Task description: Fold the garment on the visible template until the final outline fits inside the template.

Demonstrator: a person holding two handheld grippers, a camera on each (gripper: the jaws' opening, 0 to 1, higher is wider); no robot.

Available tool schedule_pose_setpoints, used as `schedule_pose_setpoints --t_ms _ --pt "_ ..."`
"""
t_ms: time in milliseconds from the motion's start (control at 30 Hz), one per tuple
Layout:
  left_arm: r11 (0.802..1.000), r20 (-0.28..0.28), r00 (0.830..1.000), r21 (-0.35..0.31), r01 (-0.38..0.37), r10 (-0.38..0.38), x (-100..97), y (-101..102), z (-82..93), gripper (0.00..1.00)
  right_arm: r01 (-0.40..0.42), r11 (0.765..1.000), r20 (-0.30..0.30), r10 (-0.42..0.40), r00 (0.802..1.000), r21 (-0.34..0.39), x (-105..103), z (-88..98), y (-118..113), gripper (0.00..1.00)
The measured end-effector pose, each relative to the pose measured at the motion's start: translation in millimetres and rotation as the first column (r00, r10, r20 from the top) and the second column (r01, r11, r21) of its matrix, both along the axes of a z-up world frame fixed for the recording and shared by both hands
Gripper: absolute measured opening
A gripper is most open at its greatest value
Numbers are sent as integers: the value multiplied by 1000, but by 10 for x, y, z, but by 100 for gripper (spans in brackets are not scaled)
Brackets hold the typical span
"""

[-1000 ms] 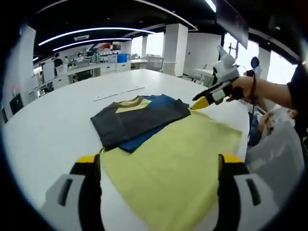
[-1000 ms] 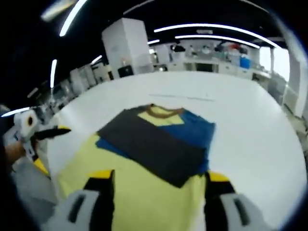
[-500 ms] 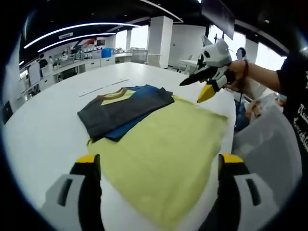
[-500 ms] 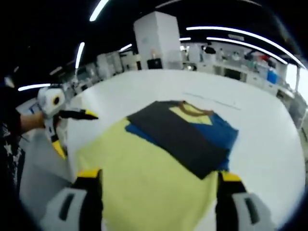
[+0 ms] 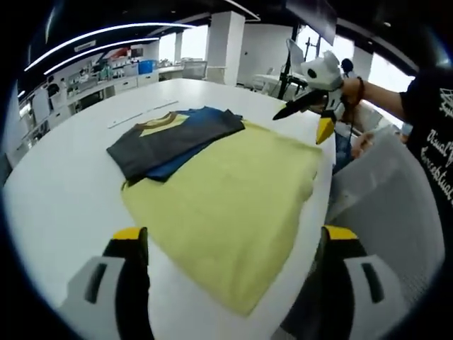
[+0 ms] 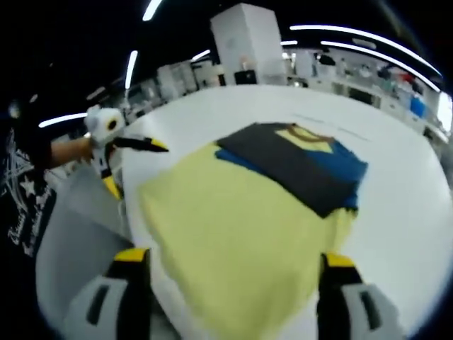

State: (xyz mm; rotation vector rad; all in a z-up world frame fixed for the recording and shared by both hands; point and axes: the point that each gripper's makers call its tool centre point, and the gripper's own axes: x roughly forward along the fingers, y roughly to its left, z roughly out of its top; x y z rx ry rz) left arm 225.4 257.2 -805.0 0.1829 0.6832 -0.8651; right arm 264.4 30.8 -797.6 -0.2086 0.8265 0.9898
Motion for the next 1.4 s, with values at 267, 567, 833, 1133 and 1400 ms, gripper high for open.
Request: schedule_pose_setpoints --t_ms 267,567,833,1133,1400 --pt "998 3 999 43 37 -37 -119 -13 -85 81 -25 1000 -16 25 1000 -17 -212 -89 -110 93" --pt "994 -25 997 76 72 -71 -220 40 -187 58 -96 989 -26 93 995 -110 -413 -247 -250 74" --pt "984 -32 993 132 120 -117 -303 84 -314 53 -154 967 -16 154 988 -204 -472 -382 -368 63" --pt "969 -7 987 188 162 -163 -316 96 -349 41 -231 927 2 243 970 -294 -497 -513 -494 46" --pt "967 -11 985 189 169 -170 -319 84 -340 33 -244 911 26 268 963 -333 -430 -530 -532 37"
